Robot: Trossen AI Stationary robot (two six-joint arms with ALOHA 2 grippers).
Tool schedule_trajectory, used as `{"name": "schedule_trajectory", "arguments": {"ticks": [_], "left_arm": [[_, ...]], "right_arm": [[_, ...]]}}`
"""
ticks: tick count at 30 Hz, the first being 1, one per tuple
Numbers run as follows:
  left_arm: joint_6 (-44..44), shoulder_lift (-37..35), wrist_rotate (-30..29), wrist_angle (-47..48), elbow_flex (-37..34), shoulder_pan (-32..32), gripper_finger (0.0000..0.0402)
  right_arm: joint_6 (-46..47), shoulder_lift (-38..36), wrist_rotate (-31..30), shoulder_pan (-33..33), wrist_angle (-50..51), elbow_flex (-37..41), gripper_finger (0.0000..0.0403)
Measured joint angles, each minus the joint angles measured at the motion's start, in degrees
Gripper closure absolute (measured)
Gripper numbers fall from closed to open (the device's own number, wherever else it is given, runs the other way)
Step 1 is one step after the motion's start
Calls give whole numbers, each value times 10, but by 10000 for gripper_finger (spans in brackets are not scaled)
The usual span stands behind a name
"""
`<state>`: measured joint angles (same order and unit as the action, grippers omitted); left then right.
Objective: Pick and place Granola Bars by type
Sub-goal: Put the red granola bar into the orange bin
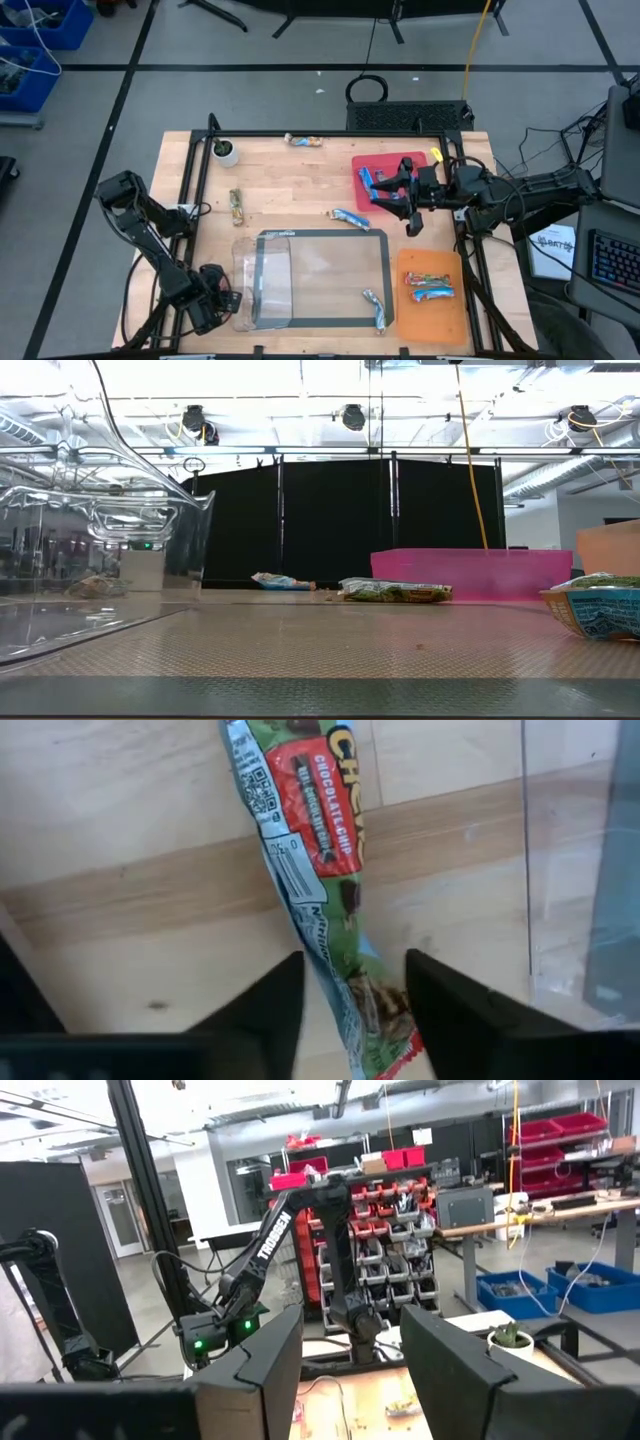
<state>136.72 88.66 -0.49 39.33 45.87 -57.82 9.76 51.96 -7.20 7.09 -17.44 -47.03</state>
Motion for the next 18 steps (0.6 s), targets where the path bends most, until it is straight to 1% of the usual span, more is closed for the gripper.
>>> {"name": "schedule_trajectory", "arguments": {"ticks": [6, 7, 8, 12, 14, 18], "left_arm": [[-28, 0, -2, -14, 0, 0, 371], [-31, 0, -8, -19, 0, 0, 385], [-31, 0, -12, -22, 0, 0, 389], [-25, 0, -10, -20, 1, 3, 385], [-25, -4, -10, -19, 1, 4, 391], [-16, -23, -10, 5, 1, 8, 394]], "right_arm": [[-23, -1, -1, 0, -18, 0, 243], [-23, -2, -1, 0, -16, 0, 243], [-22, -2, -2, 0, -16, 0, 243], [-18, -2, -2, 0, -13, 0, 243], [-16, -2, -2, 0, -11, 0, 243], [-6, -2, -2, 0, -8, 0, 243]]}}
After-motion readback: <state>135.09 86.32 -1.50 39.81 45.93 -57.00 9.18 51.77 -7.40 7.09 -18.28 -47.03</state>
